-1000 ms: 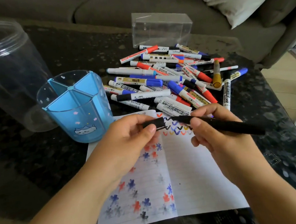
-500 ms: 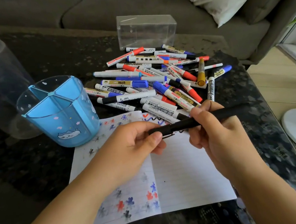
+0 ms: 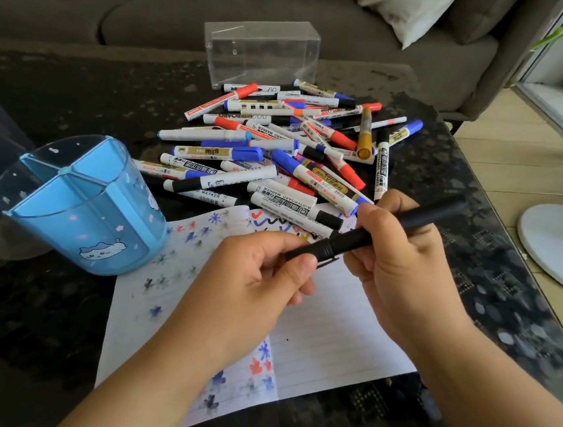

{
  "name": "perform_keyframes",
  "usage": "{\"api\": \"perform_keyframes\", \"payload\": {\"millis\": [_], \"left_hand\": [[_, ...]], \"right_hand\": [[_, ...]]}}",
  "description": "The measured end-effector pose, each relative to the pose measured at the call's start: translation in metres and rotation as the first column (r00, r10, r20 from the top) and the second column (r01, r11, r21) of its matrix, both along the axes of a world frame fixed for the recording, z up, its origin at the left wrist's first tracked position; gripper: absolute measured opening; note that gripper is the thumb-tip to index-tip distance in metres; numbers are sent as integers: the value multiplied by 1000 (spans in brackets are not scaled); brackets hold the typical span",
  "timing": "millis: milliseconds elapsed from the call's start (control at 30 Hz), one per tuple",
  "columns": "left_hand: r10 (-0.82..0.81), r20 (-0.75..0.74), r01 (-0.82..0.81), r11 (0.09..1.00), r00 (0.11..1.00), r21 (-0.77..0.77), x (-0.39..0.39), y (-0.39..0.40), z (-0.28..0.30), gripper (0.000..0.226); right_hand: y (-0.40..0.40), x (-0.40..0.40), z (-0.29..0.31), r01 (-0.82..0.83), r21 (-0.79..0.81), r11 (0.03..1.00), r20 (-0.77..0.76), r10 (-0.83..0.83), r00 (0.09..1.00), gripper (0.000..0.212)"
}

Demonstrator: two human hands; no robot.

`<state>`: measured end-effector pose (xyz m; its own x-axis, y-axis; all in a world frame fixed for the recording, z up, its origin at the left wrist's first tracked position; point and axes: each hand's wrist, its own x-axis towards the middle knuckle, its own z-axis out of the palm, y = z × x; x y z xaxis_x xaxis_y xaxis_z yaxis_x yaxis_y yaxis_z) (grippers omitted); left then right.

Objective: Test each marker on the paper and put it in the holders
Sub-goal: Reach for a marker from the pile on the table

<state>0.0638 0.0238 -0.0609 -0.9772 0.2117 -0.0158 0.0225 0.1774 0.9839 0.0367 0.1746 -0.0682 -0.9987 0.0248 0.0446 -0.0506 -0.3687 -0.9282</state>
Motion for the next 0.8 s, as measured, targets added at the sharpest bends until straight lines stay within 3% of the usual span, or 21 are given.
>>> {"api": "perform_keyframes", "payload": {"millis": [200, 333, 433, 600, 800], "left_hand": [[-27, -34, 25, 999, 999, -48, -2, -1, -1, 18], [-61, -59, 46, 972, 996, -230, -6, -12, 4, 22], [12, -131, -58, 932, 991, -358, -6, -17, 9, 21], [94, -217, -184, 876, 972, -445, -9, -13, 31, 16], [129, -355, -313, 788, 926, -530, 19, -30, 61, 20]], "right_hand": [[2, -1, 1, -3, 36, 999, 4, 3, 1000, 35], [7, 4, 8, -87, 180, 980, 47, 80, 996, 28], [14, 7, 18, -132, 227, 965, 59, 122, 991, 25], [27, 12, 51, -7, 328, 945, 97, -26, 995, 25], [28, 40, 87, -24, 594, 804, 16, 19, 1000, 9]]}}
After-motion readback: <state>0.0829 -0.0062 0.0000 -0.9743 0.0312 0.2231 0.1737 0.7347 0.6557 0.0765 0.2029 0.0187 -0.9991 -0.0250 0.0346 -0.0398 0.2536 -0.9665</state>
